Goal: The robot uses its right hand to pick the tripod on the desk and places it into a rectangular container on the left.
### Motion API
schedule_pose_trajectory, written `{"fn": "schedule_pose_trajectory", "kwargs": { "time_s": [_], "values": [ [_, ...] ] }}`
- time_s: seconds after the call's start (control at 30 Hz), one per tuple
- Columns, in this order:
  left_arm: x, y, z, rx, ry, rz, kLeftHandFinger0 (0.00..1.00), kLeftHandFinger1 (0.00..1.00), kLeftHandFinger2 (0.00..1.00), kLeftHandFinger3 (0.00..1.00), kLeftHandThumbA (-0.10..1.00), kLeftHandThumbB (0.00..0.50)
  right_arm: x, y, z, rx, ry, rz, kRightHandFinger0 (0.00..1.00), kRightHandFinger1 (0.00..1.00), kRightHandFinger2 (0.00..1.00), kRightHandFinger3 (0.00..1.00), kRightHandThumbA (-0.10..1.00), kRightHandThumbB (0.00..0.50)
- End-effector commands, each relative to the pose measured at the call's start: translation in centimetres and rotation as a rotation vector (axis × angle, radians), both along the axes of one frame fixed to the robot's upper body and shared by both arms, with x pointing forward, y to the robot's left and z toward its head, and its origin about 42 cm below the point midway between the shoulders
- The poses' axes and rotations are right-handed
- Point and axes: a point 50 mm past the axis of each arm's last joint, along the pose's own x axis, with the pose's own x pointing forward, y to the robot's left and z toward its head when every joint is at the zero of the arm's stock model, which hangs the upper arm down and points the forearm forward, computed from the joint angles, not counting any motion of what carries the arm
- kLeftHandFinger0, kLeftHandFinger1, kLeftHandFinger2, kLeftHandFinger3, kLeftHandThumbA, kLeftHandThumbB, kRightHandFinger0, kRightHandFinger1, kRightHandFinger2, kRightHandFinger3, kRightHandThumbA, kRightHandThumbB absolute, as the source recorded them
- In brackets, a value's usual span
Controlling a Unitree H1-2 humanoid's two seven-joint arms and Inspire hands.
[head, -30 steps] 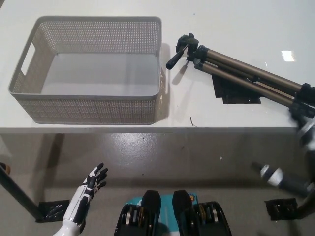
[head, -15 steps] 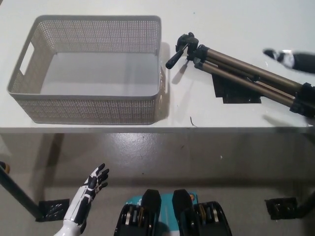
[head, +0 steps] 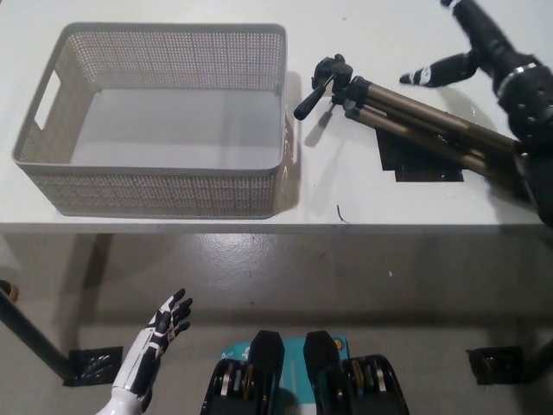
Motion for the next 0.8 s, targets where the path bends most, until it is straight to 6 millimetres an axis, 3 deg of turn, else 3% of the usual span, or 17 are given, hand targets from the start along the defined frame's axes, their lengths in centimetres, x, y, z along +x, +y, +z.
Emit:
{"fn": "schedule_pose_trajectory", "kwargs": {
  "time_s": [0.0,0.2,0.27,0.33,0.47,0.6,0.77],
  "values": [
    [0.7,0.1,1.2,-0.015,-0.077,-0.028,1.0,1.0,1.0,1.0,1.0,0.5,3.5,2.4,5.1,-0.272,-0.013,-0.067,1.0,1.0,1.0,1.0,1.0,0.5],
    [0.5,-0.1,1.0,-0.009,-0.08,-0.033,1.0,1.0,1.0,1.0,1.0,0.5,3.8,2.6,1.7,-0.411,0.042,-0.092,1.0,1.0,1.0,1.0,0.99,0.5],
    [0.4,0.0,1.1,-0.014,-0.086,-0.036,1.0,1.0,1.0,1.0,1.0,0.5,3.7,2.4,-0.2,-0.434,0.091,-0.086,1.0,1.0,1.0,1.0,1.0,0.499],
    [0.4,0.0,1.1,-0.014,-0.084,-0.035,1.0,1.0,1.0,1.0,1.0,0.5,3.5,2.2,-1.3,-0.447,0.114,-0.081,1.0,1.0,1.0,1.0,0.98,0.476],
    [0.4,0.0,1.0,-0.012,-0.084,-0.035,1.0,1.0,1.0,1.0,1.0,0.5,2.9,1.5,-4.5,-0.527,0.194,-0.096,1.0,1.0,1.0,1.0,0.98,0.499],
    [0.1,-0.1,0.7,-0.006,-0.07,-0.046,1.0,1.0,1.0,1.0,1.0,0.5,1.5,-0.3,-9.2,-0.548,0.305,-0.134,1.0,1.0,1.0,1.0,0.93,0.495],
    [0.1,-0.1,0.7,-0.003,-0.076,-0.045,1.0,1.0,1.0,1.0,1.0,0.5,-0.7,-2.0,-14.4,-0.571,0.453,-0.14,1.0,1.0,1.0,1.0,0.98,0.465]
  ]
}}
